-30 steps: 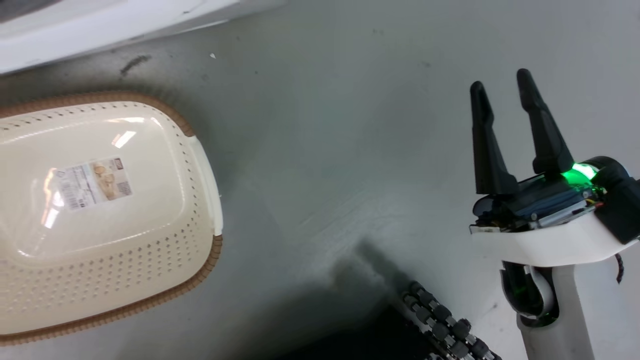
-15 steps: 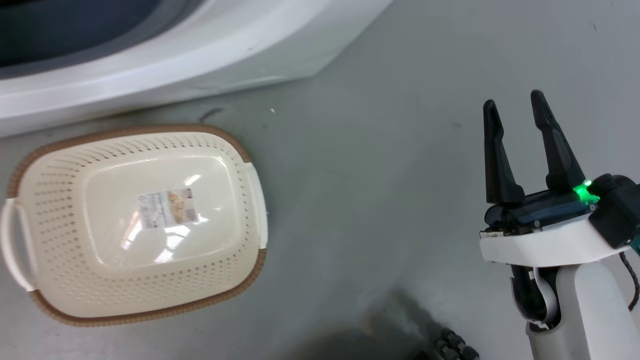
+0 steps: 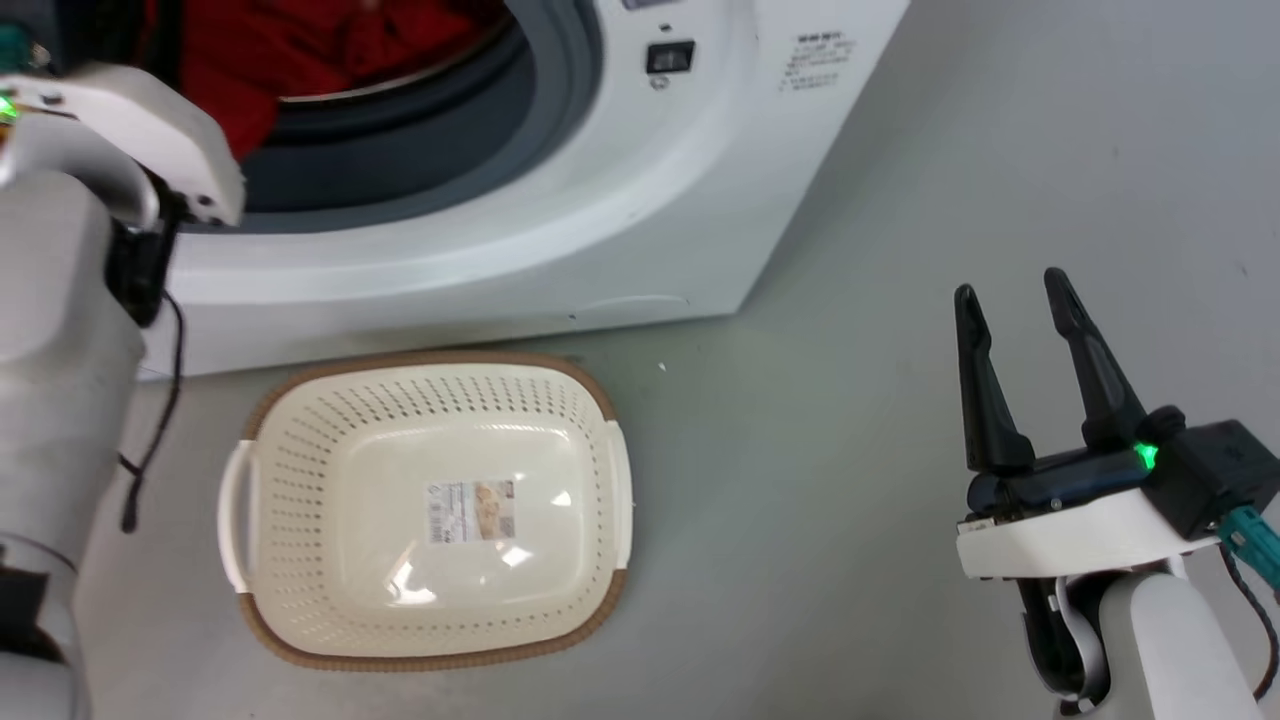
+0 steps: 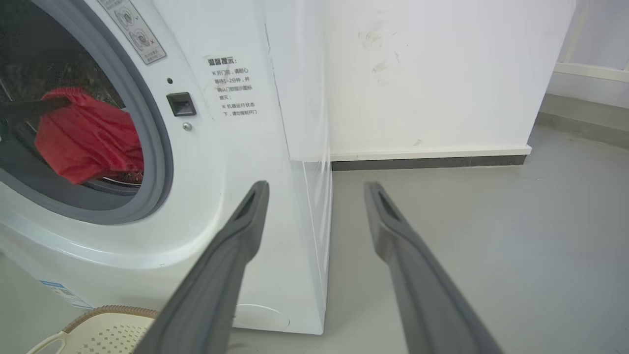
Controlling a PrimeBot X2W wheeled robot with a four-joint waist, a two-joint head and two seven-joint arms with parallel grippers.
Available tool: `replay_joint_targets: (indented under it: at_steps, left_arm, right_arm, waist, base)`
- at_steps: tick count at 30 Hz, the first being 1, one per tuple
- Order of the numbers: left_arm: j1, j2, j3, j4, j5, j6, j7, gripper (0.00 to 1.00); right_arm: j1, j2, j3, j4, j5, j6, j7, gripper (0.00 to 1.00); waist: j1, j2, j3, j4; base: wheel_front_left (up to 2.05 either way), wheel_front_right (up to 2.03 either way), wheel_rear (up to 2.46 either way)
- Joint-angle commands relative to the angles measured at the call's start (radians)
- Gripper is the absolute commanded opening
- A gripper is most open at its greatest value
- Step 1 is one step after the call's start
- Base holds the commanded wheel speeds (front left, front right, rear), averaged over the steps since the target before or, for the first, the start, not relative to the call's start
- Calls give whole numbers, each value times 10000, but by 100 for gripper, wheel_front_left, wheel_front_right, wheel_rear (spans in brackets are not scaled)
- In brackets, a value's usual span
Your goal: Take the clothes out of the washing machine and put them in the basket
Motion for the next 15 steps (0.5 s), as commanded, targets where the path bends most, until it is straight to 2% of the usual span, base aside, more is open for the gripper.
replay_joint_targets:
  at_steps: [1,6,8,15]
  left_arm:
    - [419,-88,184,-424,-87,87,-61,0]
    - [1940,-51,949,-2521,215,418,-74,0]
    - [2274,-10,1059,-2945,327,511,-75,0]
    - [4578,-105,1758,-5743,835,1113,-54,0]
  right_arm:
    - [224,5,-39,91,-2,-7,-19,100]
    - [612,8,35,154,-208,-7,-21,100]
    - [690,6,39,176,-256,-7,-21,100]
    - [1014,8,-131,310,-369,-7,-21,100]
  waist:
    - [2,0,-660,470]
    - [2,0,-1530,831]
    - [2,0,-1672,875]
    - [2,0,-2515,1265]
  base:
    - [0,0,0]
    - [0,0,0]
    - [0,0,0]
    - [0,0,0]
